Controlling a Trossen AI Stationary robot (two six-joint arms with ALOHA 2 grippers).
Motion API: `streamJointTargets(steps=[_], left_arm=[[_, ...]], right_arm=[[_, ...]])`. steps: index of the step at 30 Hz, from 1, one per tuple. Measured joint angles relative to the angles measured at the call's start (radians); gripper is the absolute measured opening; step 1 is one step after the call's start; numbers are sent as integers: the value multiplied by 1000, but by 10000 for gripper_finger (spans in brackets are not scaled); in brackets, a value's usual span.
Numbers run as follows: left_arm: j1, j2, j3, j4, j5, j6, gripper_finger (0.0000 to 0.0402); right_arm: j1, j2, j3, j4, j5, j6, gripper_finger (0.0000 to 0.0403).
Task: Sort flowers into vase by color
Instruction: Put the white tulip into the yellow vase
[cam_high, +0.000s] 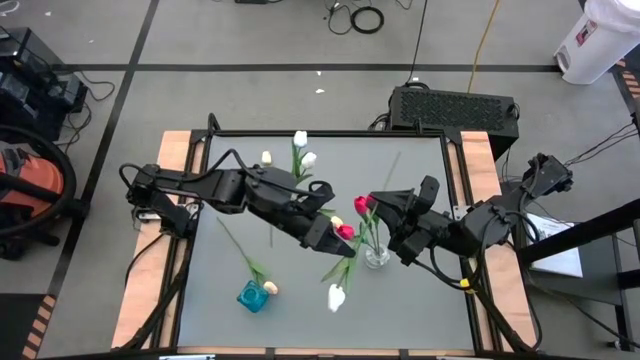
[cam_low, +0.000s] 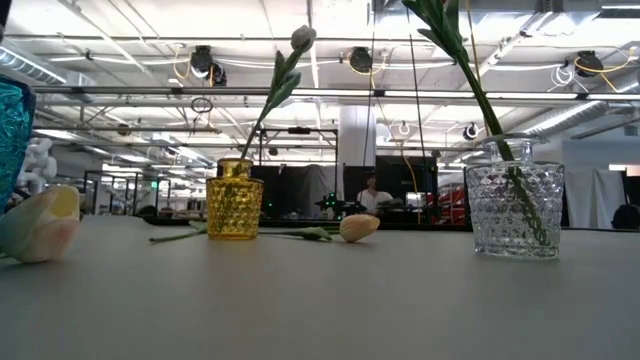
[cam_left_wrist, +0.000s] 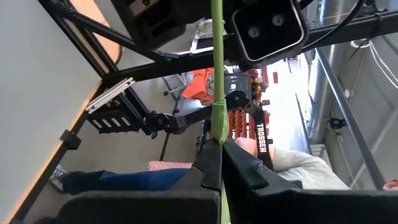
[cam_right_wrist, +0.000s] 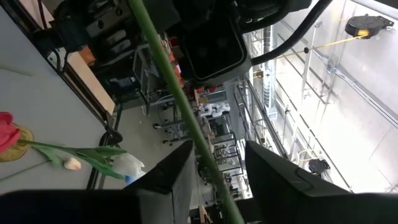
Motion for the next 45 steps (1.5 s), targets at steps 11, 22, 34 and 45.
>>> streamJointTargets(steps=[11,22,34,45], left_arm=[[0,0,0,-1,0,0,4],[0,-2,0,2,2,-1,6],[2,-2,0,199,37,-53,62],[62,-9,0,240,86,-68,88]], right_arm=[[0,0,0,0,0,-8,40],[0,0,0,-21,0,-35,3],[14,-1,0,-65,-3,-72,1],[83,-2,0,-59,6,-139,0]])
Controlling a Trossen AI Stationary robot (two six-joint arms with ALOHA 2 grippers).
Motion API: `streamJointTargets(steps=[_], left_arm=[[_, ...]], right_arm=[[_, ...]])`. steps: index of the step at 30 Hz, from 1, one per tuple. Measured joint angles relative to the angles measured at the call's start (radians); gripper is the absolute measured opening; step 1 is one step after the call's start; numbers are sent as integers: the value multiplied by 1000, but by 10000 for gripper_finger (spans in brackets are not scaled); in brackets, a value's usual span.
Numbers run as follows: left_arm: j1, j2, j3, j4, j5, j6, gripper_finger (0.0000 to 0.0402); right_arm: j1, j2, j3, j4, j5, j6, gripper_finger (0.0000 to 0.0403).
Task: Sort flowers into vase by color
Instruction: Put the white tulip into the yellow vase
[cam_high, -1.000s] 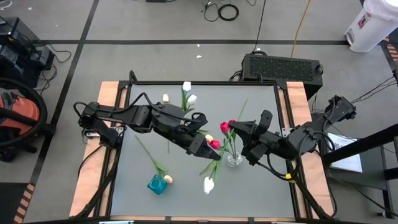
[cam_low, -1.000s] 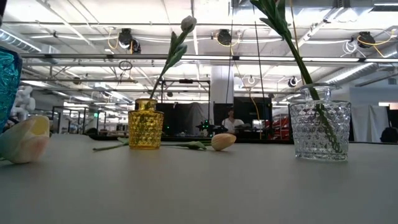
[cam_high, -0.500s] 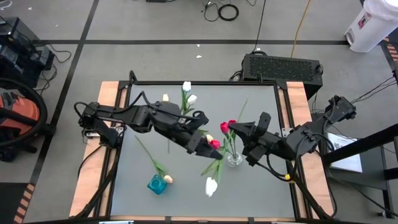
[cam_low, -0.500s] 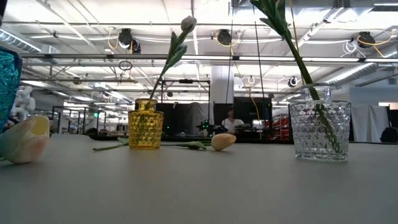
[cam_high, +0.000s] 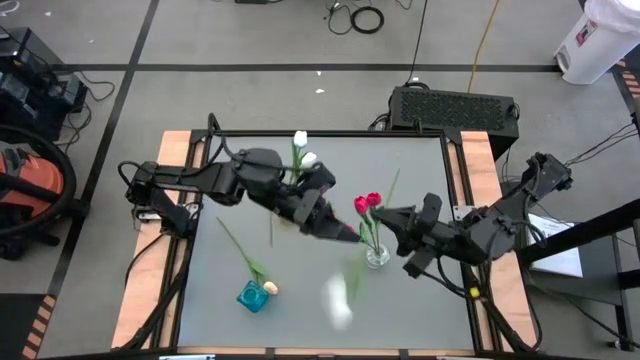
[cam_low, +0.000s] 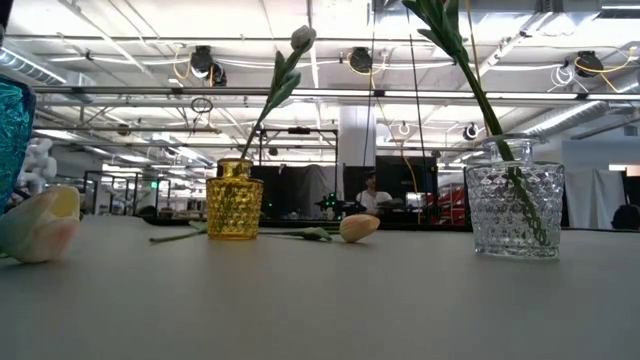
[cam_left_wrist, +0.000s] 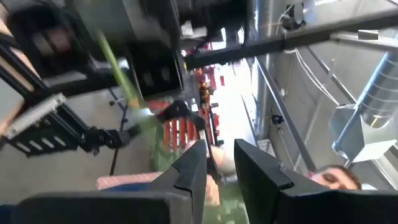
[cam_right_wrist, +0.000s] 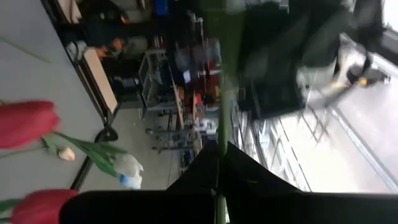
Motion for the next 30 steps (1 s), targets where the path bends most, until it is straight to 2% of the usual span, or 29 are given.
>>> streamJointTargets(steps=[9,14,18,24,30], left_arm=[[107,-1,0,1,73,2,89],[167,-9,0,53,75,54,89],[208,-27,0,95,50,179,89],[236,-58,0,106,-75,420,89],[239,-78,0,97,-205,725,89]], right_arm=[[68,2,0,22,56,6,0],[93,-1,0,183,148,15,0],[101,-13,0,369,159,63,0],[107,-18,0,610,159,153,0],[107,-40,0,683,159,398,0]])
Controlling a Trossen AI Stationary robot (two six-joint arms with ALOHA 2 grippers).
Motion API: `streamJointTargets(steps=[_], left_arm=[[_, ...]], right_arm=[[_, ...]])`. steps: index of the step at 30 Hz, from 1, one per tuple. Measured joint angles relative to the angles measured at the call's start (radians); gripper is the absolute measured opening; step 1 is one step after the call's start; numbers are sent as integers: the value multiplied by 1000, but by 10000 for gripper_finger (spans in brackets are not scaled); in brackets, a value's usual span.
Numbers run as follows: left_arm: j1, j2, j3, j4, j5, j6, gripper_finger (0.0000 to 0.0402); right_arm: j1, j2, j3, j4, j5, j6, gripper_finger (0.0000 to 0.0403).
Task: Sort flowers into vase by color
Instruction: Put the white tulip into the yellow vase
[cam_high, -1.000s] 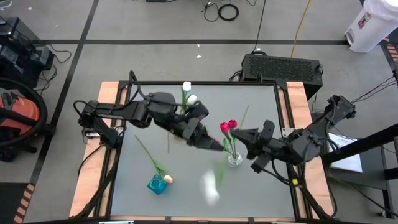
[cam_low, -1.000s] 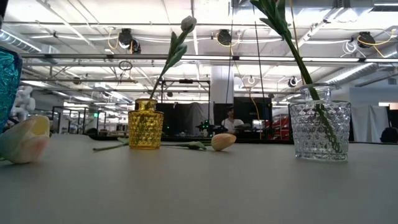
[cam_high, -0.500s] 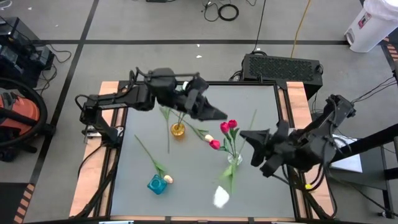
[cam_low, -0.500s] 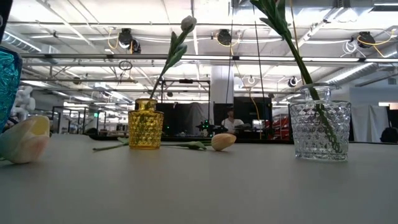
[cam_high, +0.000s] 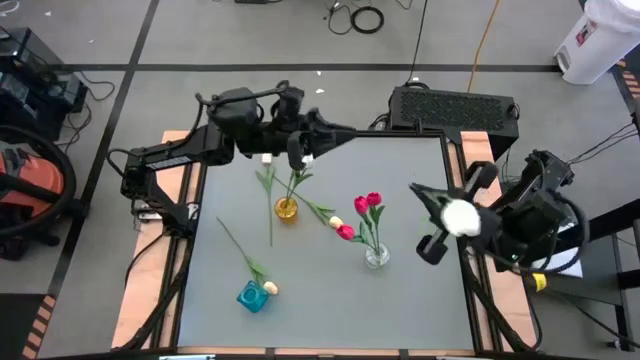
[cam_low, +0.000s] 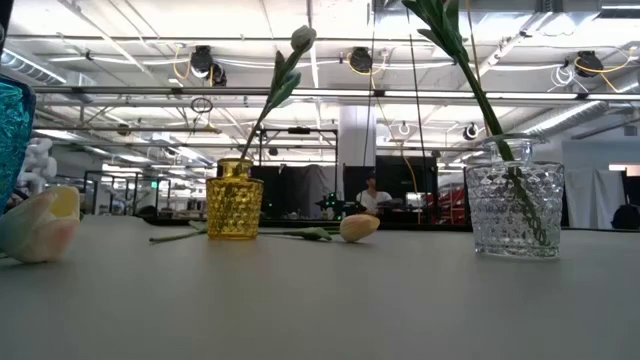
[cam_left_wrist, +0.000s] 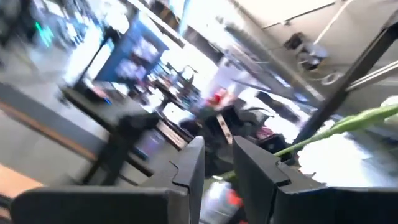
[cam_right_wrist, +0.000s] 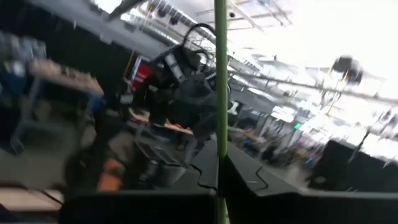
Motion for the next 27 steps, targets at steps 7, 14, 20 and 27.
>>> streamJointTargets(steps=[7,14,20,27], left_arm=[[-19,0,0,-9,-167,339,89],[-73,0,0,-9,-377,626,89],[-110,0,0,-8,-384,654,89],[-140,11,0,-5,-384,619,89]], right_arm=[[-4,-36,0,-3,-4,301,0],[-11,-52,0,-62,-6,504,0],[-52,-52,0,-200,-11,653,0],[-171,-51,0,-370,-152,835,0]])
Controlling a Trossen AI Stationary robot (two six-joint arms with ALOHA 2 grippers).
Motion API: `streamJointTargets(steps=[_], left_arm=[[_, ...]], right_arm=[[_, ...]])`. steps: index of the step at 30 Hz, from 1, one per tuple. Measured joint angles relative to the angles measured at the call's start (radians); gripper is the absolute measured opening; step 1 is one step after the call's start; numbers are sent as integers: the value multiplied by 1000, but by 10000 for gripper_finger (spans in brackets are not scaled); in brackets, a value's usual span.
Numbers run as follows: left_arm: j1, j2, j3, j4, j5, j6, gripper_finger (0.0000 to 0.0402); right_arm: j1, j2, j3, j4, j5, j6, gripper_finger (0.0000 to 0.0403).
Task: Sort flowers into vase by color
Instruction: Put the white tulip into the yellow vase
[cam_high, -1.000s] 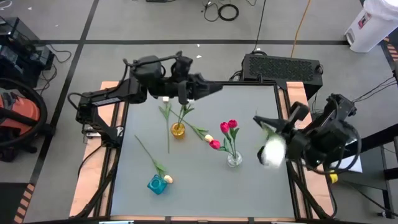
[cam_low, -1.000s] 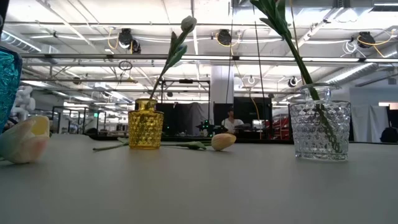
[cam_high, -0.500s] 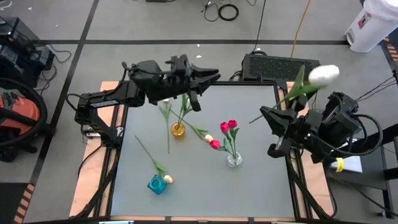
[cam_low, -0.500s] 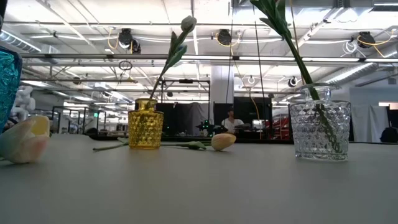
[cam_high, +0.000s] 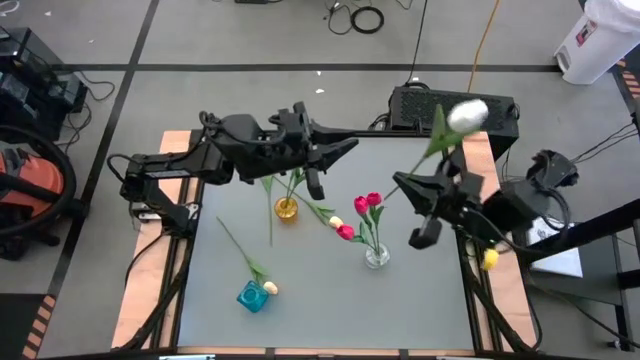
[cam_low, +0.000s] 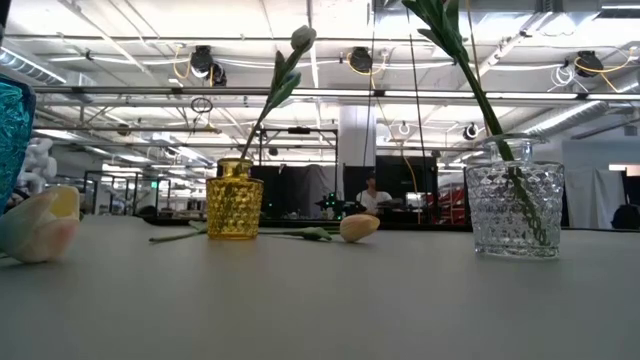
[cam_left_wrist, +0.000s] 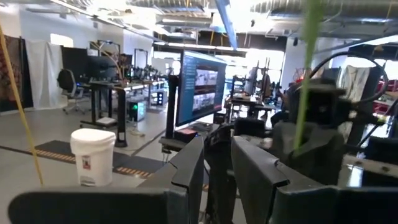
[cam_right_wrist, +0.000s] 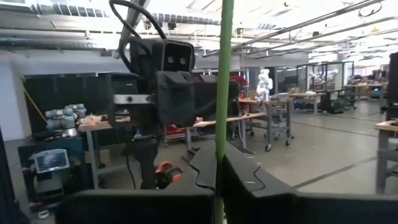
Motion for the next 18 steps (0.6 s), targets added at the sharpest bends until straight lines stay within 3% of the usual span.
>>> streamJointTargets(steps=[11,18], left_arm=[[-12,-1,0,-63,0,-19,89],[-9,0,0,-163,-46,-19,89]], right_arm=[[-259,0,0,-238,-366,271,0],[-402,0,0,-278,-583,347,0]])
